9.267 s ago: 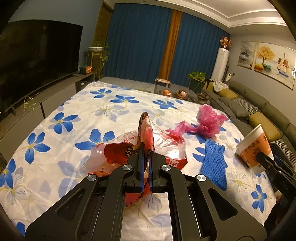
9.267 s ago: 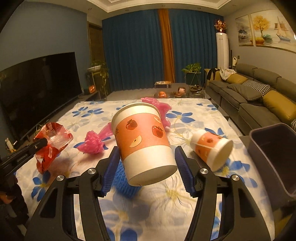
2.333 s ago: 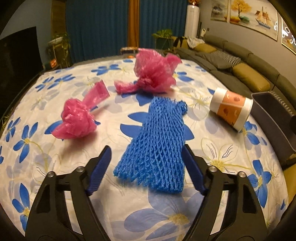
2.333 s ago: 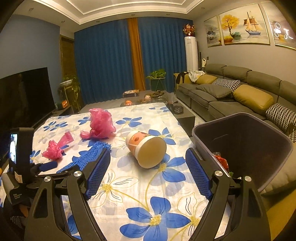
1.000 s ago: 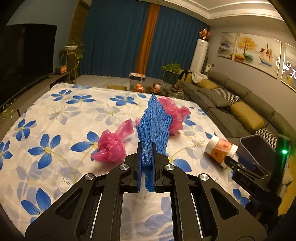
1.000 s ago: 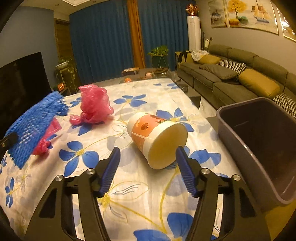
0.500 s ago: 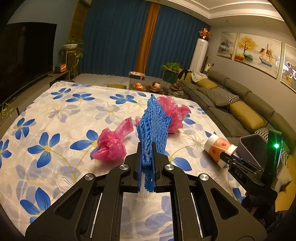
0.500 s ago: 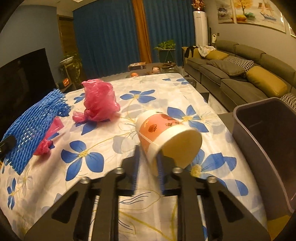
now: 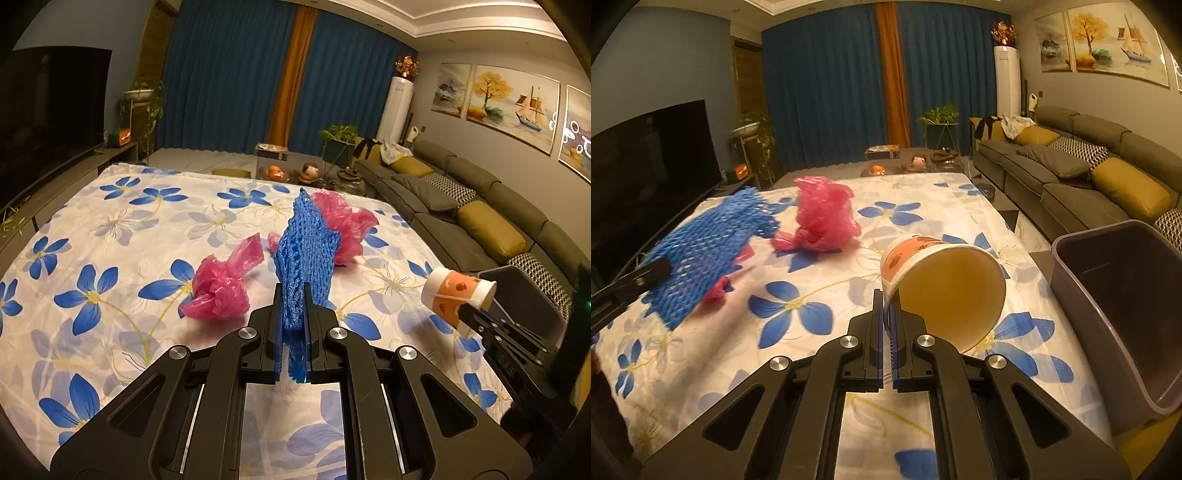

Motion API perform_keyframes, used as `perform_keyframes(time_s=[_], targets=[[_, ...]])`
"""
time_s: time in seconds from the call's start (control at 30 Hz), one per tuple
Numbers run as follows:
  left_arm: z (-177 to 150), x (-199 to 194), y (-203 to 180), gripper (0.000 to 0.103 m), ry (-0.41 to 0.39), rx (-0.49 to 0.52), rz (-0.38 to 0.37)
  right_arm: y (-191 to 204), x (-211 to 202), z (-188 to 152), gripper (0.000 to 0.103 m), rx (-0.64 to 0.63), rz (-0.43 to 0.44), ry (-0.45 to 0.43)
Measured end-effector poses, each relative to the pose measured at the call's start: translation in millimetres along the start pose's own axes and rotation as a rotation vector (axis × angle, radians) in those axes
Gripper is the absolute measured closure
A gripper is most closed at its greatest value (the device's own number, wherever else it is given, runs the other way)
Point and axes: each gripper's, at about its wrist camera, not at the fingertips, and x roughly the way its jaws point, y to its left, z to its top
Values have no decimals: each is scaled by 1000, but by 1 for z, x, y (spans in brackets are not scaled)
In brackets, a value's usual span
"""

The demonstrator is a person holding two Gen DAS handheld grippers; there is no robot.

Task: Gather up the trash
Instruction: 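Carry the blue mesh and orange cup over the grey bin with both tools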

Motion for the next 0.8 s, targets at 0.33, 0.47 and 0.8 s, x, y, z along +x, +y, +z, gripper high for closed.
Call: perform_keyframes(time_s=[0.33, 0.47, 0.8], targets=[[0, -19, -15, 95, -26, 30, -20, 11, -44, -5, 99, -38, 32, -51], [1, -33, -19, 95, -43, 38, -28, 12, -59, -4, 99, -40, 39, -75], [3, -63, -46, 95, -87, 75, -54, 6, -92, -5, 99, -39, 40, -129]])
